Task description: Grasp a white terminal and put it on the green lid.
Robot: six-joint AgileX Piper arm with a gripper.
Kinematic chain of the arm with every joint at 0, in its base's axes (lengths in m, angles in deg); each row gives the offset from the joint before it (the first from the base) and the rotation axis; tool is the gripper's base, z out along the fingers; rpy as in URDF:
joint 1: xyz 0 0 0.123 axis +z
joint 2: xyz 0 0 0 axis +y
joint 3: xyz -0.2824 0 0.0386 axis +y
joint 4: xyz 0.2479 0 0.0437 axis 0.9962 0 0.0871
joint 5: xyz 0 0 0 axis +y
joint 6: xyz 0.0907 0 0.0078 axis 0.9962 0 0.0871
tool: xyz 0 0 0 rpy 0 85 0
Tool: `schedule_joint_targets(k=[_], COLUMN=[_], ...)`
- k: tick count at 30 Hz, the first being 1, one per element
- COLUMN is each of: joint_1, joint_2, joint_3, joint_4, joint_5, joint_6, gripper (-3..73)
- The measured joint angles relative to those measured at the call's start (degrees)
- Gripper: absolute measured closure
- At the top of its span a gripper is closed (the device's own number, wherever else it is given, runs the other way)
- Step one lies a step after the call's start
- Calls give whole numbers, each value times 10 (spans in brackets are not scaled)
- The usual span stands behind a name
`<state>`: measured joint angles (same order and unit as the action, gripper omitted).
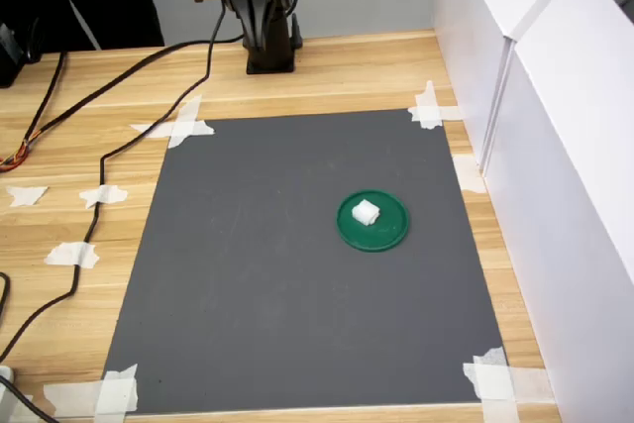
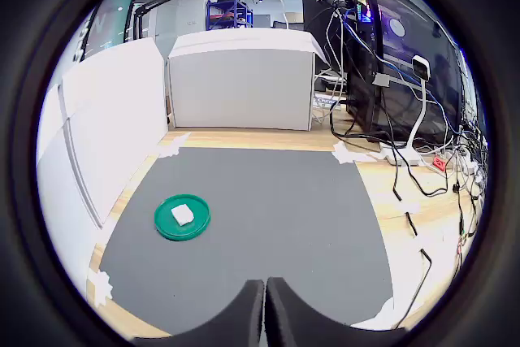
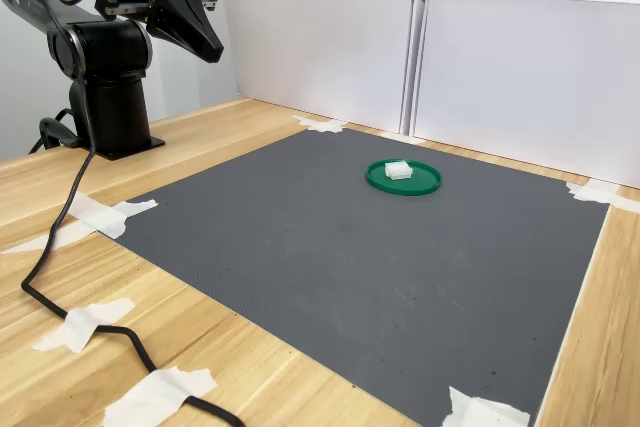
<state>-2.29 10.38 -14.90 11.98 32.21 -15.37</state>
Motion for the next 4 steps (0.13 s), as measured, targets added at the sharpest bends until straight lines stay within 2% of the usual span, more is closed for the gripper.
schedule_joint_targets(k=[4], joint_1=[0], joint_2=[-13], joint_3=[12], joint_4=[-4], joint_5=[-9], joint_6=[0], gripper=[711])
